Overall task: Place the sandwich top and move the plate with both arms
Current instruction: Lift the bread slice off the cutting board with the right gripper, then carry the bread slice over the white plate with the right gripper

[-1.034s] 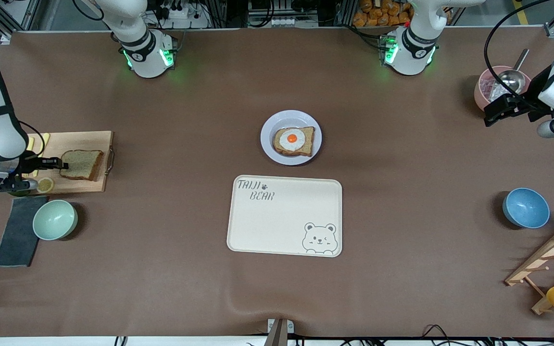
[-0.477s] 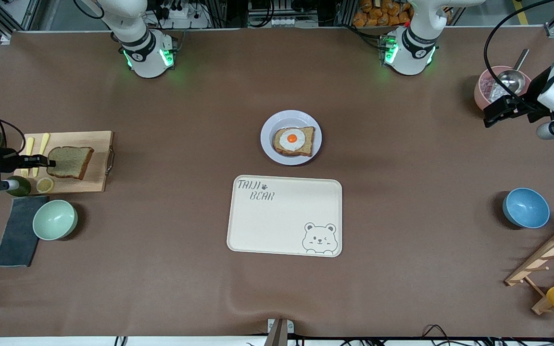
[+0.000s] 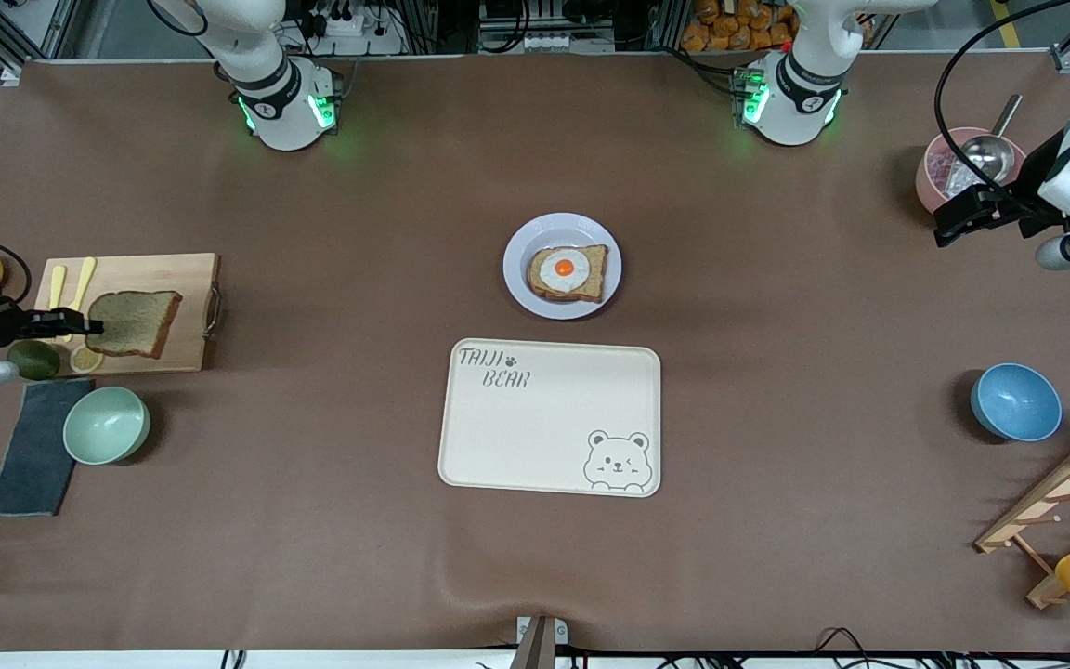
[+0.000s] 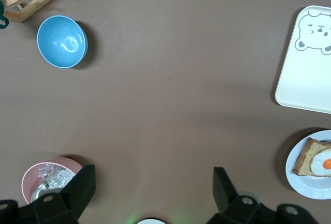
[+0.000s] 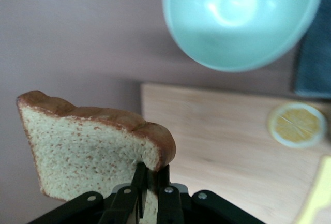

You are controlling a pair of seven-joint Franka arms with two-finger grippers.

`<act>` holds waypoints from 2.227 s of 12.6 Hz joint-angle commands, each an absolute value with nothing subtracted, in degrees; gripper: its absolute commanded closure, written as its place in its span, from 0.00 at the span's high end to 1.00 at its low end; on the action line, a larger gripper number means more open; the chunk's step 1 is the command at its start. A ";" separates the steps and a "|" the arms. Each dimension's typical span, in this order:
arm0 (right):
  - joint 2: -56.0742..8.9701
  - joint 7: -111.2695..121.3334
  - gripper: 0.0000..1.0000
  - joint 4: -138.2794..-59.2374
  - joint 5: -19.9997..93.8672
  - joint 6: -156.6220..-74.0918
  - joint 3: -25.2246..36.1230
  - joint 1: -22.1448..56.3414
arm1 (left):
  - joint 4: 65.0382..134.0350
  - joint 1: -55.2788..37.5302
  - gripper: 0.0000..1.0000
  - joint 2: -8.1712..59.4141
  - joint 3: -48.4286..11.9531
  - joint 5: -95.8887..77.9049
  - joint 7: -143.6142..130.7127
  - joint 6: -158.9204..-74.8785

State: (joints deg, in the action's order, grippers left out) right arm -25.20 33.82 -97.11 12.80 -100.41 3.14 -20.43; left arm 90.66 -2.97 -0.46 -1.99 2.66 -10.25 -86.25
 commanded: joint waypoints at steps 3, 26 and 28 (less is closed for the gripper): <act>-24.43 21.84 0.00 -94.67 15.64 -99.58 3.34 -9.26 | 90.70 -2.46 1.00 -0.44 -2.11 1.85 -10.20 -86.75; -21.80 -22.51 0.00 -107.39 36.99 -128.04 -4.56 32.87 | 90.53 -1.93 1.00 -0.70 -2.02 1.85 -10.28 -87.01; -21.71 -18.57 0.00 -110.38 40.06 -130.59 -6.32 32.61 | 90.53 -1.85 1.00 -0.62 -2.02 1.85 -10.28 -87.01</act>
